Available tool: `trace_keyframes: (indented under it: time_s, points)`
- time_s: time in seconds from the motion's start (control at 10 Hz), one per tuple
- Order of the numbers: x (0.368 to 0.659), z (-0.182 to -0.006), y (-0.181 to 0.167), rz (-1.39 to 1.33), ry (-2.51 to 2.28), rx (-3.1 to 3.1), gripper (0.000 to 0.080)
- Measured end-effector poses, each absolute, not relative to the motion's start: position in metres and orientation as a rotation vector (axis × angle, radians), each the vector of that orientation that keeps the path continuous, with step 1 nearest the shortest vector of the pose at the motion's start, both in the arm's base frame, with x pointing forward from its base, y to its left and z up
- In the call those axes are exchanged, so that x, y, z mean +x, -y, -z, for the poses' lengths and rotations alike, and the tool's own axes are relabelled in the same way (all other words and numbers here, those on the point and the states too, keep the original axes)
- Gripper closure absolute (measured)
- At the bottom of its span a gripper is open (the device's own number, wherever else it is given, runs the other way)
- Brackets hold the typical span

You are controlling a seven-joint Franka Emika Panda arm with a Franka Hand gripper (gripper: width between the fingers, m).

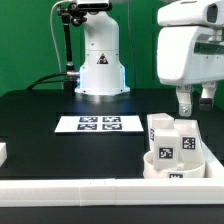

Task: Assemble stool

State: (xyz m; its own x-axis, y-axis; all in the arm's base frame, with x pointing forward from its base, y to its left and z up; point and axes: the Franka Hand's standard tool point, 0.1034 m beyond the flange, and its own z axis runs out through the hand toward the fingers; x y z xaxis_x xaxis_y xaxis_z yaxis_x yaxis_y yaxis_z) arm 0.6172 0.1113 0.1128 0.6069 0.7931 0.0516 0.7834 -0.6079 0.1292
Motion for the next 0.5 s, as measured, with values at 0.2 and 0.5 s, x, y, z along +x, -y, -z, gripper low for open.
trace_keyframes:
  time_s: [0.2, 0.5]
  points:
    - [0.6174, -0.1114, -0.1085, -0.136, -1.493, 2.630, 0.0150]
    - [0.6163, -0.1049, -0.1070, -0.109, -1.554, 2.584, 0.0150]
